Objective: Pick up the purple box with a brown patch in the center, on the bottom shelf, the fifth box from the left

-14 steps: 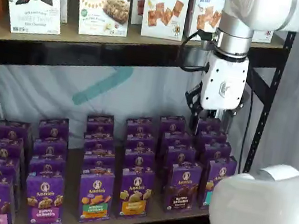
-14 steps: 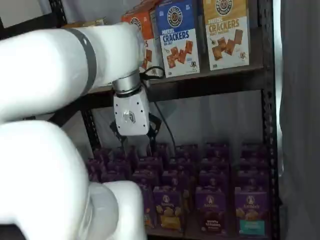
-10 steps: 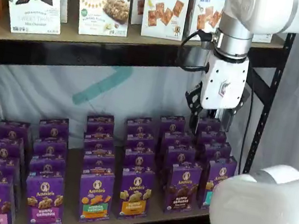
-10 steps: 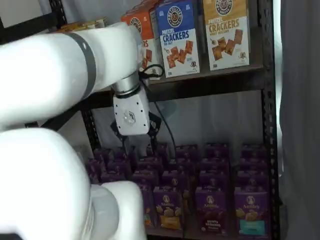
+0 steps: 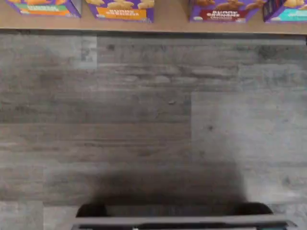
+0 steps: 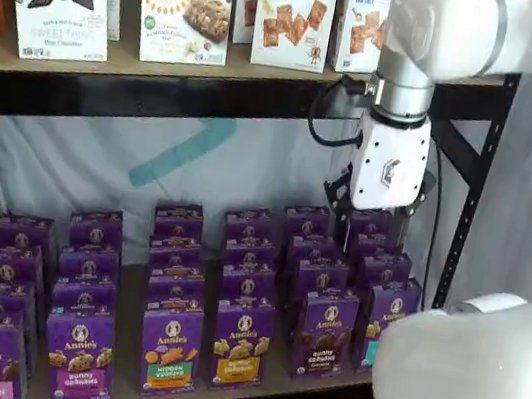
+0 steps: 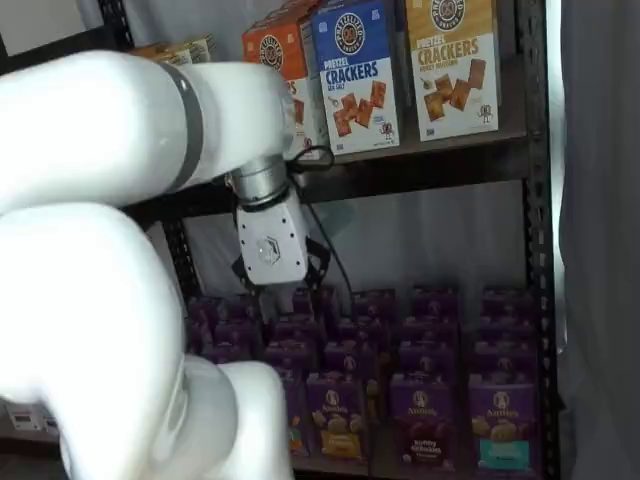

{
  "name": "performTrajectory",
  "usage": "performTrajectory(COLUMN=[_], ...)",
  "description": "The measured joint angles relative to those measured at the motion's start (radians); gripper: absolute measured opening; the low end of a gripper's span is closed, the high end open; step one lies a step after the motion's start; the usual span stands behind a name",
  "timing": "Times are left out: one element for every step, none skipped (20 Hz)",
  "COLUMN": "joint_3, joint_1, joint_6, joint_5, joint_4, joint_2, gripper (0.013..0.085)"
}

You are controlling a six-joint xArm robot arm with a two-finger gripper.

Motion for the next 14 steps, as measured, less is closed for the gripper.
performTrajectory(joint_3=[0.012, 0.021, 0.029, 0.037, 0.043, 0.051, 0.057, 0.062, 0.066, 0.068, 0.07, 0.071, 0.072, 0.073], joint_1=[-0.004, -0.005, -0.006, -0.006, -0.005, -0.004, -0.003, -0.003, -0.002, -0.002, -0.002, -0.002, -0.003, -0.003], joint_6=[-0.004, -0.005, -0.005, -0.004, -0.001, 0.001, 0.003, 0.005, 0.007, 0.008, 0.008, 0.008, 0.008, 0.01], joint_5=[-0.026, -0.048, -0.069, -0.089, -0.109, -0.133, -0.156, -0.175, -0.192, -0.208, -0.223, -0.236, -0.25, -0.269], joint_4=[0.003, 0.003, 0.002, 0.0, -0.003, -0.006, -0.007, -0.008, -0.008, -0.009, -0.009, -0.008, -0.008, -0.012], joint_2=[0.006, 0.012, 0.02, 0.028, 0.037, 0.05, 0.061, 0.073, 0.084, 0.096, 0.108, 0.121, 0.136, 0.154], gripper=[0.085, 0.085, 0.085, 0.085, 0.085, 0.085, 0.085, 0.085, 0.085, 0.085, 0.085, 0.085, 0.085, 0.085])
